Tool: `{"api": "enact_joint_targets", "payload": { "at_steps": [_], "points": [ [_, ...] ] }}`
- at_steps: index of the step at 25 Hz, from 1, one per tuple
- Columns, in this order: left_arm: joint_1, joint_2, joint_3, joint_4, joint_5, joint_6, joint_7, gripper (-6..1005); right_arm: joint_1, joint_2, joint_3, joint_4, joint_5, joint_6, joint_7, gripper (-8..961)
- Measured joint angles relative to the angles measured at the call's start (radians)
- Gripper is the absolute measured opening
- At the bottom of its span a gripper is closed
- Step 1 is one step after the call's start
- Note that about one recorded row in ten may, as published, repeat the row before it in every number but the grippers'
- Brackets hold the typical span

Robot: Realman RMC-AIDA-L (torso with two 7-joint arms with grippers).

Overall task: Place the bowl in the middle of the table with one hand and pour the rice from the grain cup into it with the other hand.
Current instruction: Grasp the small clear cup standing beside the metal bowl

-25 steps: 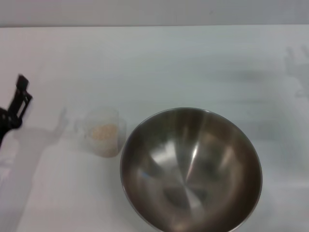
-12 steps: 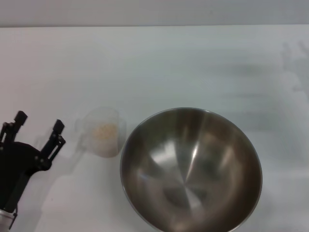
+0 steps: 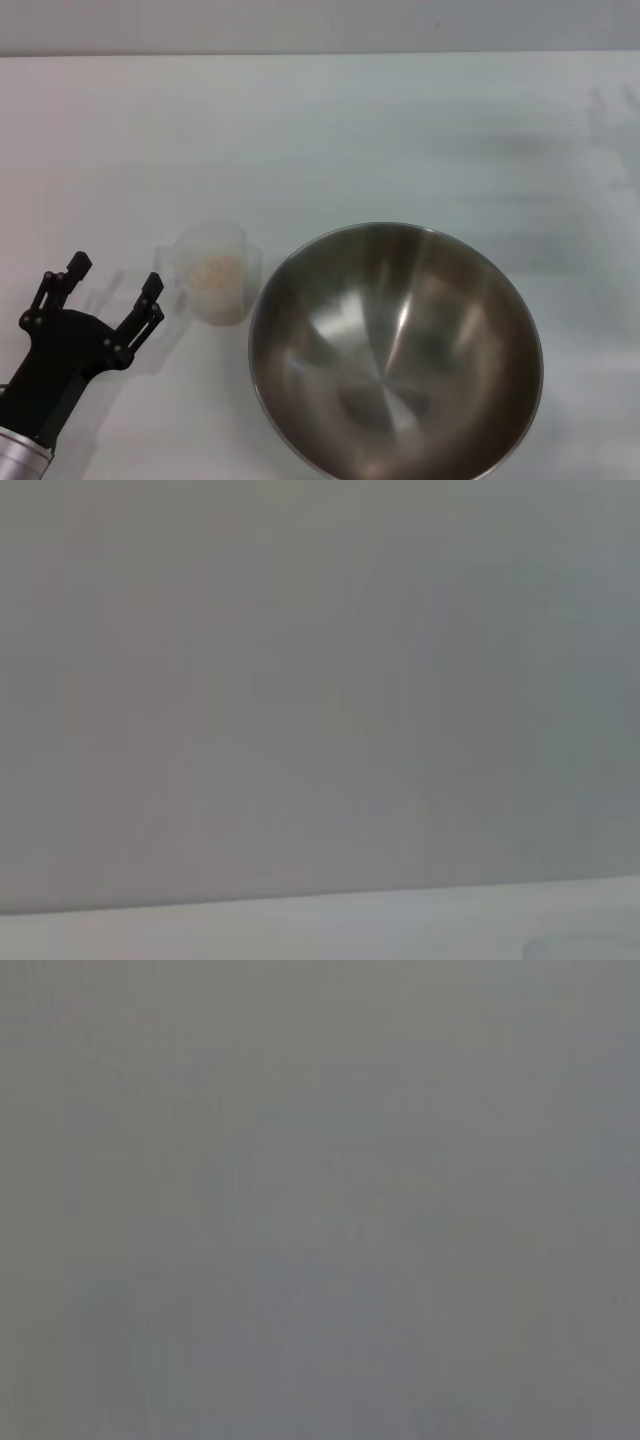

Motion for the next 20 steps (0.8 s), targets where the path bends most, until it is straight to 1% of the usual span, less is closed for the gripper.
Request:
{"api": "enact_joint_targets", "payload": {
  "at_steps": [9, 20],
  "points": [
    [-0.028, 0.000, 0.003, 0.007, 0.000, -0.058, 0.002, 861, -0.011, 0.000, 0.000, -0.003, 0.000, -0.004, 0.000, 435],
    [-0.073, 0.003, -0.008, 0.012, -0.007, -0.124, 0.004, 861, -0.025, 0.005, 0.000, -0.002, 0.000, -0.039, 0.000, 434]
  ]
}}
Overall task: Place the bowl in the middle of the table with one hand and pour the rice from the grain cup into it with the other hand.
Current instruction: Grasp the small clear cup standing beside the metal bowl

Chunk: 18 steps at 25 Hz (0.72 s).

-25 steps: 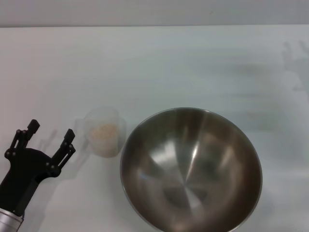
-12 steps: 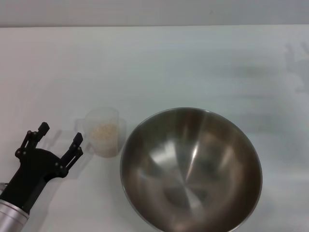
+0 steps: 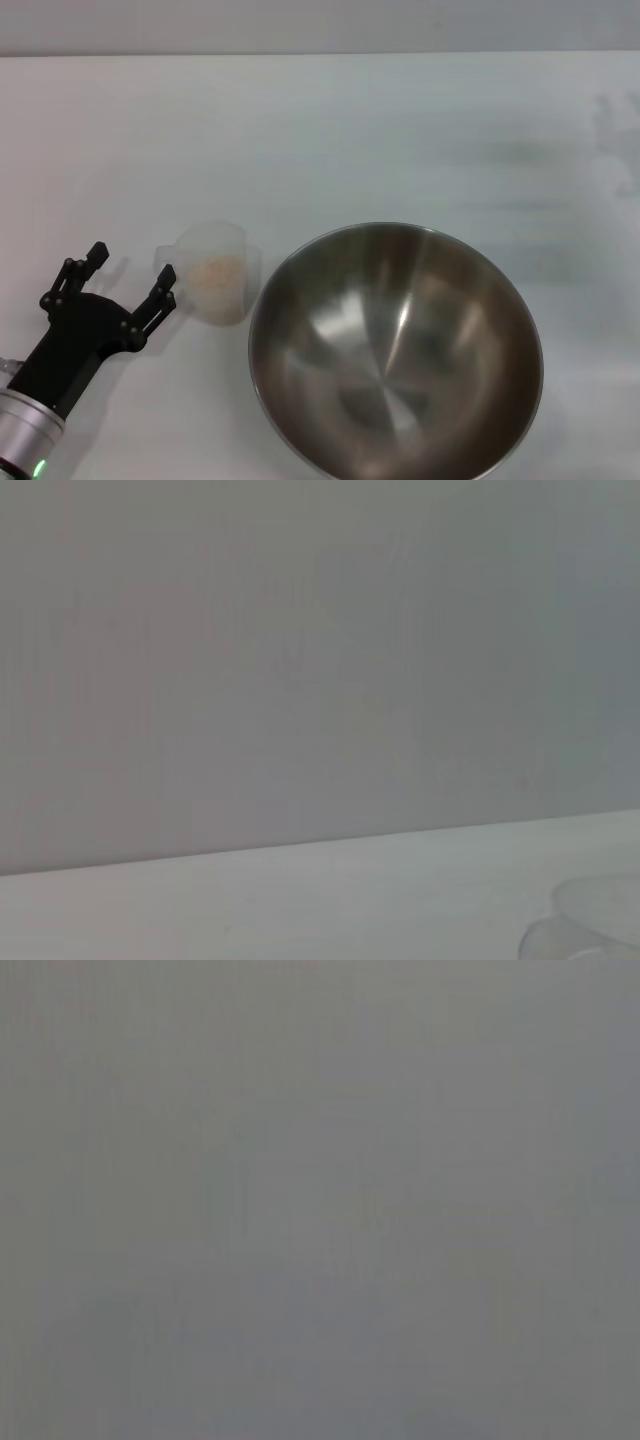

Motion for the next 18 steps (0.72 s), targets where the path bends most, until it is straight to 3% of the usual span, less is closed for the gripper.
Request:
{"api": "enact_joint_targets", "payload": {
  "at_steps": [18],
  "points": [
    [-0.018, -0.004, -0.031, -0.012, -0.001, -0.031, -0.001, 832, -0.001, -0.001, 0.000, 0.002, 0.002, -0.001, 0.008, 434]
  ]
}}
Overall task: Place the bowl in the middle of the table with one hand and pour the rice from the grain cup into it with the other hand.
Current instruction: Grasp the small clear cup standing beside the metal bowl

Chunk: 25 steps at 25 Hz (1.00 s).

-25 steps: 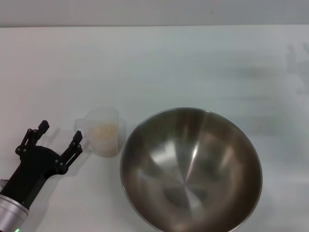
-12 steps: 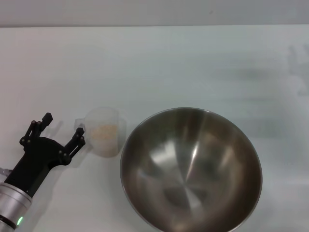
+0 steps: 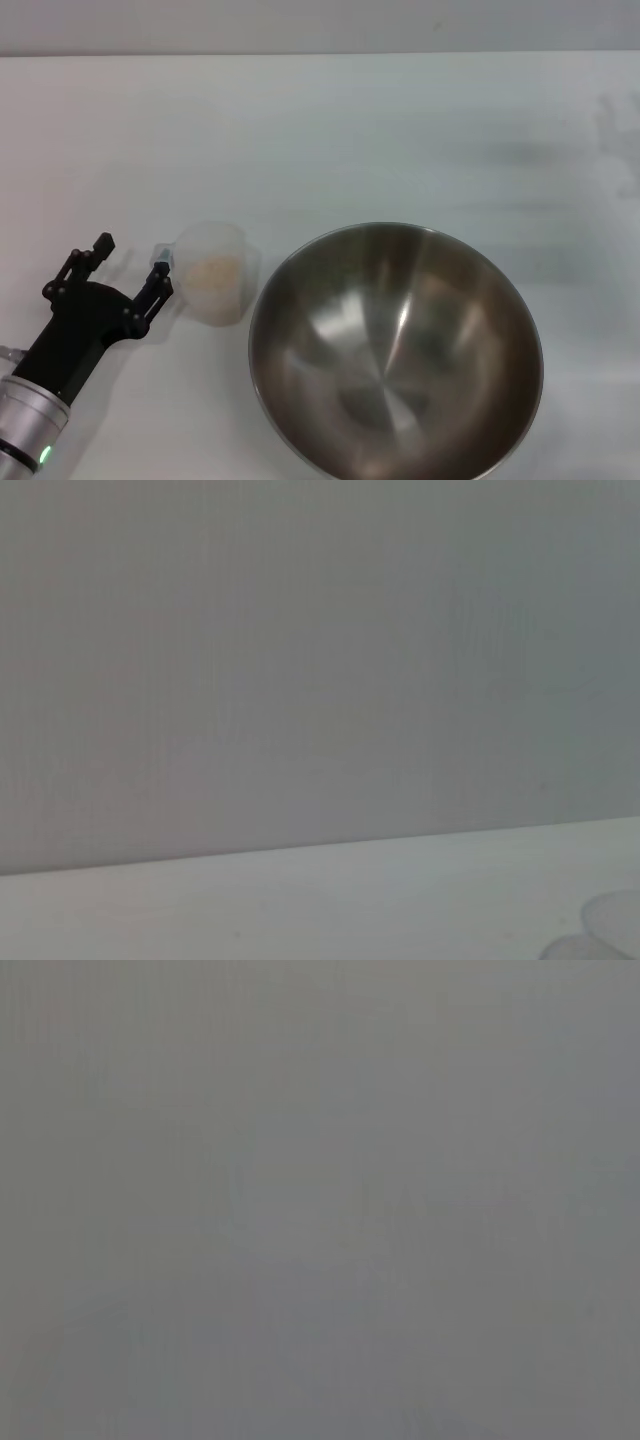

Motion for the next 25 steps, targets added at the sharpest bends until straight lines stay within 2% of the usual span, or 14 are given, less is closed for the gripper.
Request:
{"api": "enact_joint_targets", "payload": {
  "at_steps": [5, 10, 18, 23, 25],
  "points": [
    [0.010, 0.000, -0.002, -0.014, -0.001, 0.005, -0.003, 688, 0.002, -0.001, 0.000, 0.000, 0.000, 0.003, 0.000, 434],
    [0.007, 0.000, 0.002, -0.014, 0.001, 0.005, -0.001, 446, 0.005, -0.002, 0.000, 0.000, 0.000, 0.007, 0.000, 434],
    [-0.001, -0.001, 0.002, -0.014, 0.006, 0.002, 0.000, 235, 0.007, -0.002, 0.000, 0.000, 0.000, 0.009, 0.001, 434],
    [-0.013, -0.001, -0.002, -0.023, 0.006, 0.011, 0.010, 29, 0.009, -0.002, 0.000, 0.000, 0.005, 0.009, 0.001, 434],
    [-0.018, -0.001, -0.004, -0.025, 0.005, 0.019, 0.023, 28, 0.009, -0.002, 0.000, 0.000, 0.006, 0.009, 0.000, 434]
  ]
}}
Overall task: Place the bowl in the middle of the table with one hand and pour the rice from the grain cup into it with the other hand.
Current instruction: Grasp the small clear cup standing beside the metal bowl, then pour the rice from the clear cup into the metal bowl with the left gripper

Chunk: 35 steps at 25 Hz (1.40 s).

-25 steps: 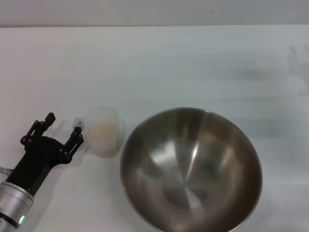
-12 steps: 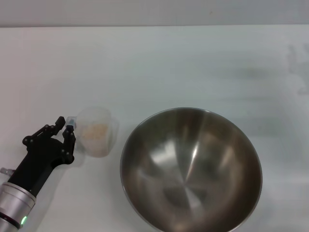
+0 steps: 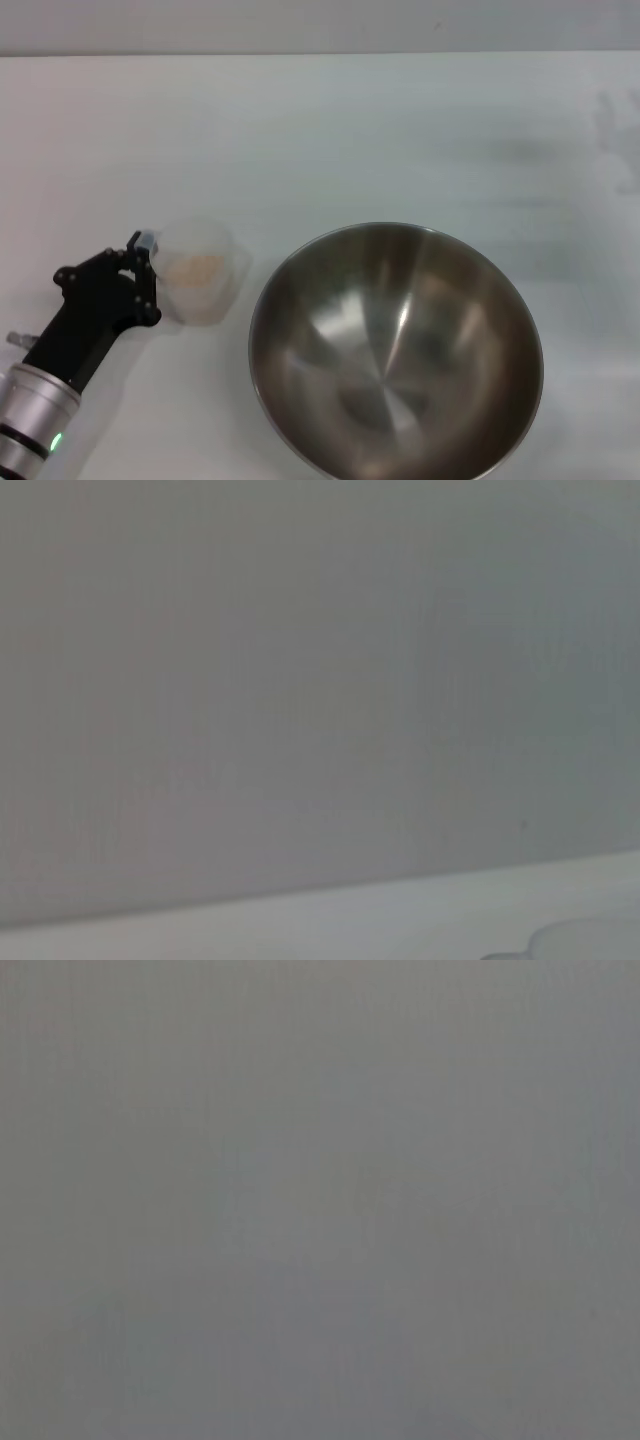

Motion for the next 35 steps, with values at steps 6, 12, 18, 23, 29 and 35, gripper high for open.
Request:
{"api": "enact_joint_targets", "payload": {
  "at_steps": [6, 12, 18, 23, 29, 35],
  "points": [
    [-0.024, -0.001, -0.002, -0.044, -0.002, 0.112, 0.275, 26, 0.000, -0.001, 0.001, -0.004, 0.003, -0.002, -0.005, 434],
    [-0.061, -0.001, 0.033, -0.059, 0.032, 0.298, 0.675, 26, 0.001, -0.004, 0.043, -0.009, 0.004, 0.000, -0.007, 434],
    [-0.102, 0.000, 0.047, -0.052, 0.198, 0.410, 1.129, 27, 0.004, -0.005, 0.073, -0.011, 0.004, 0.000, -0.007, 434],
    [-0.136, 0.000, 0.047, -0.036, 0.277, 0.406, 1.308, 27, 0.004, -0.005, 0.079, -0.012, 0.003, 0.000, -0.008, 434],
    [-0.160, 0.000, 0.047, -0.026, 0.363, 0.394, 1.516, 26, 0.004, -0.009, 0.080, -0.006, -0.002, 0.000, -0.008, 434],
    [-0.171, 0.000, 0.047, -0.031, 0.377, 0.359, 1.668, 27, 0.004, -0.013, 0.077, -0.003, -0.003, 0.000, -0.008, 434]
  ]
}}
